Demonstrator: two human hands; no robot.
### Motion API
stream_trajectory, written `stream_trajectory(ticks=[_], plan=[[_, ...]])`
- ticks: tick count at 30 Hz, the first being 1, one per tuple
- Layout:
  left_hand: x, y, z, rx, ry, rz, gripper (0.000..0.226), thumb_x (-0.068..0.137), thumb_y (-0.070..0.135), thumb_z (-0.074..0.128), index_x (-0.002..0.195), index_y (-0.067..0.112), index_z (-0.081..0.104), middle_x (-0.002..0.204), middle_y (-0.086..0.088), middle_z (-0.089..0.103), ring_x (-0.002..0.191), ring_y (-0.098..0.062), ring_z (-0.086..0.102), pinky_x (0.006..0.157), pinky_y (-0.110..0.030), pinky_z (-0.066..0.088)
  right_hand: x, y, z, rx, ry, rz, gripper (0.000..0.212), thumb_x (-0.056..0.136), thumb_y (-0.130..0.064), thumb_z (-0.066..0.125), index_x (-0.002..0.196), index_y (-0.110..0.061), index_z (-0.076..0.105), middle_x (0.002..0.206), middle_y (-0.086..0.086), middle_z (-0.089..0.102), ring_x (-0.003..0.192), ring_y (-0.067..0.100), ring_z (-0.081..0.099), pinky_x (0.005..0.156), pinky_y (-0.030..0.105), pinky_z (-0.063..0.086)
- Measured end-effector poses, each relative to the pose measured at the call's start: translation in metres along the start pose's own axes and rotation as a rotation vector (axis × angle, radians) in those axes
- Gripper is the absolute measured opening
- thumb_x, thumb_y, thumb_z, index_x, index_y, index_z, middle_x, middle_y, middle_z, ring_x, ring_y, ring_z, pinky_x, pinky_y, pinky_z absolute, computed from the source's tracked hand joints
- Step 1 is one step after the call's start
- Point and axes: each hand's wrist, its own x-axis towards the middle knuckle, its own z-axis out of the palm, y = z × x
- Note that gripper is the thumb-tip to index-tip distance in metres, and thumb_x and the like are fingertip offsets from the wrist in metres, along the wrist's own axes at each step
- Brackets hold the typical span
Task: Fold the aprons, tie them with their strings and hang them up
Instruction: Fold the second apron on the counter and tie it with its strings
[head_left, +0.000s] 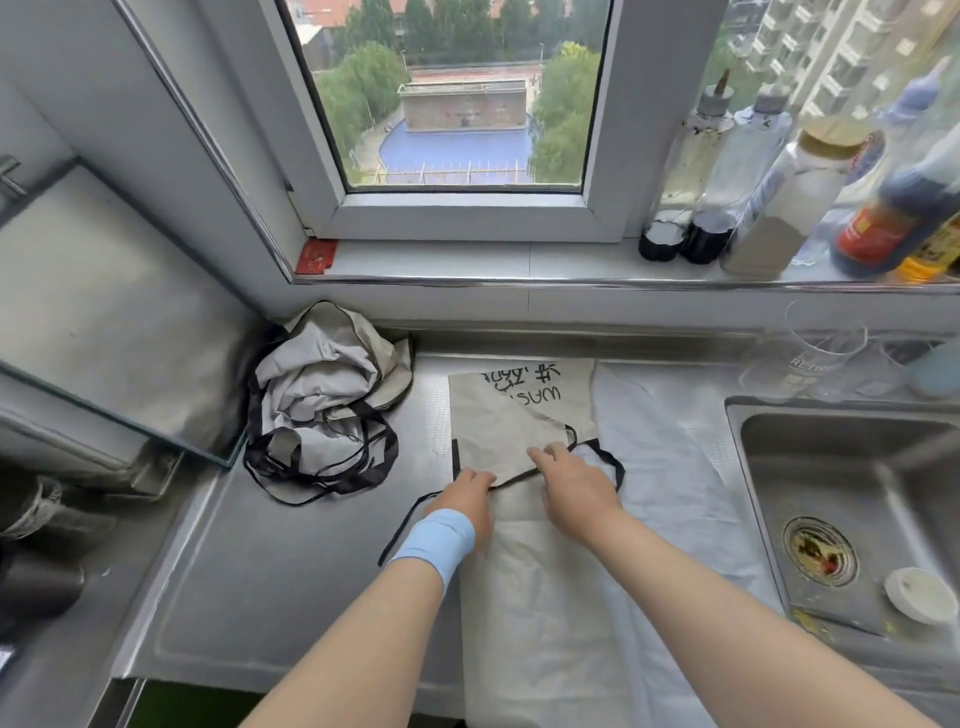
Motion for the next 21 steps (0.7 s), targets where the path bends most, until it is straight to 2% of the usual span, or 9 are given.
stream_trajectory(ticks=[2, 3, 6, 9, 12, 15, 17, 20, 21], plan=[[0.011, -0.005, 0.000, 0.034, -0.009, 0.002, 0.045, 0.091, 0.013, 0.045, 0.134, 0.026, 0.046, 0.133, -0.002, 0.041, 0.114, -0.028, 0.054, 0.096, -0.038, 0.045, 0.014, -0.001, 0.002, 0.012, -0.055, -0.018, 0.061, 0.093, -0.009, 0.046, 0.150, -0.025, 0.032, 0.140, 0.002, 0.041, 0.111, 0.031, 0.058, 0.081, 0.040, 0.050], [0.016, -0.008, 0.000, 0.052, -0.003, -0.003, 0.041, 0.090, 0.012, 0.044, 0.128, 0.026, 0.049, 0.128, -0.002, 0.045, 0.109, -0.028, 0.057, 0.093, -0.037, 0.047, 0.020, -0.002, 0.003, 0.011, -0.068, -0.031, 0.054, 0.093, -0.009, 0.046, 0.145, -0.024, 0.039, 0.134, 0.004, 0.045, 0.108, 0.032, 0.059, 0.080, 0.040, 0.049], [0.030, -0.018, -0.006, 0.065, -0.021, -0.047, 0.034, 0.085, 0.012, 0.043, 0.113, 0.028, 0.054, 0.115, 0.001, 0.060, 0.099, -0.025, 0.060, 0.082, -0.031, 0.048, 0.037, -0.001, 0.006, 0.004, -0.069, -0.026, 0.030, 0.091, -0.009, 0.048, 0.118, -0.016, 0.059, 0.113, 0.009, 0.052, 0.100, 0.032, 0.059, 0.076, 0.037, 0.045], [0.050, -0.024, -0.022, -0.008, -0.002, -0.073, 0.028, 0.084, 0.017, 0.045, 0.103, 0.027, 0.063, 0.108, 0.002, 0.064, 0.097, -0.024, 0.061, 0.080, -0.028, 0.048, 0.054, -0.002, 0.000, 0.097, -0.075, 0.039, 0.023, 0.087, -0.011, 0.053, 0.101, -0.013, 0.071, 0.104, 0.009, 0.064, 0.097, 0.032, 0.062, 0.073, 0.032, 0.045], [0.071, -0.029, -0.053, -0.111, 0.303, -0.021, 0.020, 0.089, 0.014, 0.047, 0.102, 0.019, 0.061, 0.107, -0.004, 0.060, 0.091, -0.030, 0.060, 0.077, -0.033, 0.047, 0.079, -0.003, -0.018, 0.332, 0.006, 0.168, 0.017, 0.090, -0.023, 0.062, 0.093, -0.018, 0.077, 0.100, 0.004, 0.072, 0.099, 0.024, 0.065, 0.076, 0.027, 0.045], [0.090, -0.032, -0.086, -0.250, 0.581, 0.044, 0.016, 0.088, 0.001, 0.049, 0.095, 0.013, 0.058, 0.102, -0.008, 0.054, 0.081, -0.034, 0.058, 0.071, -0.038, 0.046, 0.104, -0.003, -0.041, 0.368, 0.118, 0.283, 0.015, 0.090, -0.033, 0.065, 0.096, -0.026, 0.077, 0.110, 0.002, 0.068, 0.105, 0.025, 0.062, 0.082, 0.029, 0.044], [0.105, -0.034, -0.103, -0.274, 0.660, 0.117, 0.019, 0.083, -0.005, 0.053, 0.089, 0.010, 0.062, 0.105, -0.009, 0.055, 0.083, -0.033, 0.059, 0.070, -0.037, 0.049, 0.120, -0.004, -0.054, 0.352, 0.110, 0.350, 0.018, 0.090, -0.037, 0.063, 0.098, -0.029, 0.076, 0.108, -0.002, 0.072, 0.104, 0.025, 0.064, 0.079, 0.029, 0.045], [0.121, -0.033, -0.113, -0.164, 0.719, 0.275, 0.026, 0.072, -0.008, 0.062, 0.087, 0.013, 0.069, 0.117, -0.009, 0.059, 0.102, -0.031, 0.059, 0.086, -0.041, 0.051, 0.147, -0.003, -0.065, 0.436, 0.122, 0.422, 0.018, 0.089, -0.034, 0.058, 0.092, -0.029, 0.076, 0.098, -0.002, 0.075, 0.099, 0.025, 0.066, 0.079, 0.029, 0.050], [0.123, -0.033, -0.112, -0.132, 0.727, 0.299, 0.028, 0.070, -0.008, 0.063, 0.086, 0.014, 0.069, 0.115, -0.008, 0.060, 0.101, -0.031, 0.058, 0.085, -0.041, 0.051, 0.156, -0.002, -0.068, 0.464, 0.150, 0.449, 0.018, 0.089, -0.032, 0.057, 0.091, -0.029, 0.075, 0.098, -0.002, 0.075, 0.099, 0.025, 0.066, 0.080, 0.030, 0.051]])
